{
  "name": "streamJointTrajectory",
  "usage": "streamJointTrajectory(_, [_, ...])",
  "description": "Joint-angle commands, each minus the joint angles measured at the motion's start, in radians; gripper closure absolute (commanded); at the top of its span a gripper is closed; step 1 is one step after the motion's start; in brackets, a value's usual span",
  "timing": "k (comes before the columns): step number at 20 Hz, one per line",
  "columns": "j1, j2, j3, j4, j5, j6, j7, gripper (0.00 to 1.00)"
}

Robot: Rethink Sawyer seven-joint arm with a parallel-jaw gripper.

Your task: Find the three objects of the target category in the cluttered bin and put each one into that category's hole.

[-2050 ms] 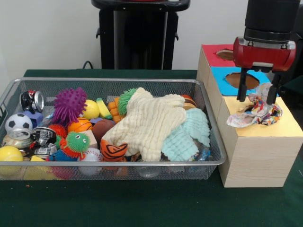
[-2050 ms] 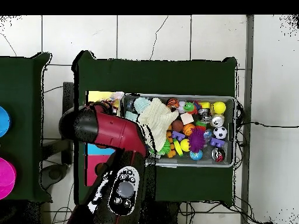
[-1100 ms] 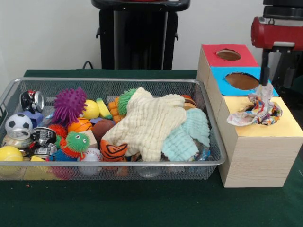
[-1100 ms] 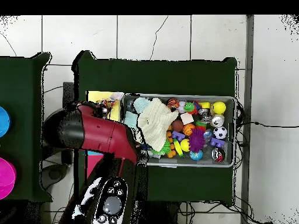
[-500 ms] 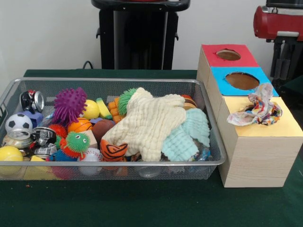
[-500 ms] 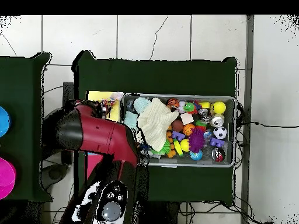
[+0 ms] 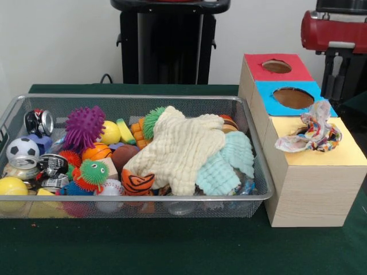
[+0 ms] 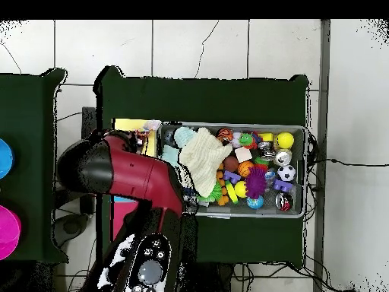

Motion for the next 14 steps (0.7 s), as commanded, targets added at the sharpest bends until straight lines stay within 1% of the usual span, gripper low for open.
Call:
streamJointTrajectory(1, [-0.047, 0.087, 0.06, 0.037, -0.061, -0.075, 0.15, 1.0])
streamJointTrajectory(6, [-0.061, 0.109, 0.087, 0.053, -0.061, -0.155, 0.154, 1.0])
streamJointTrajectory(7, [-0.06, 0.116, 0.085, 0.042, -0.058, -0.154, 0.154, 1.0])
streamJointTrajectory(10, [-0.06, 0.139, 0.099, 0.028, -0.047, -0.191, 0.164, 1.0])
streamJointTrajectory(14, [-0.056, 0.154, 0.125, 0.034, -0.032, -0.233, 0.178, 1.0])
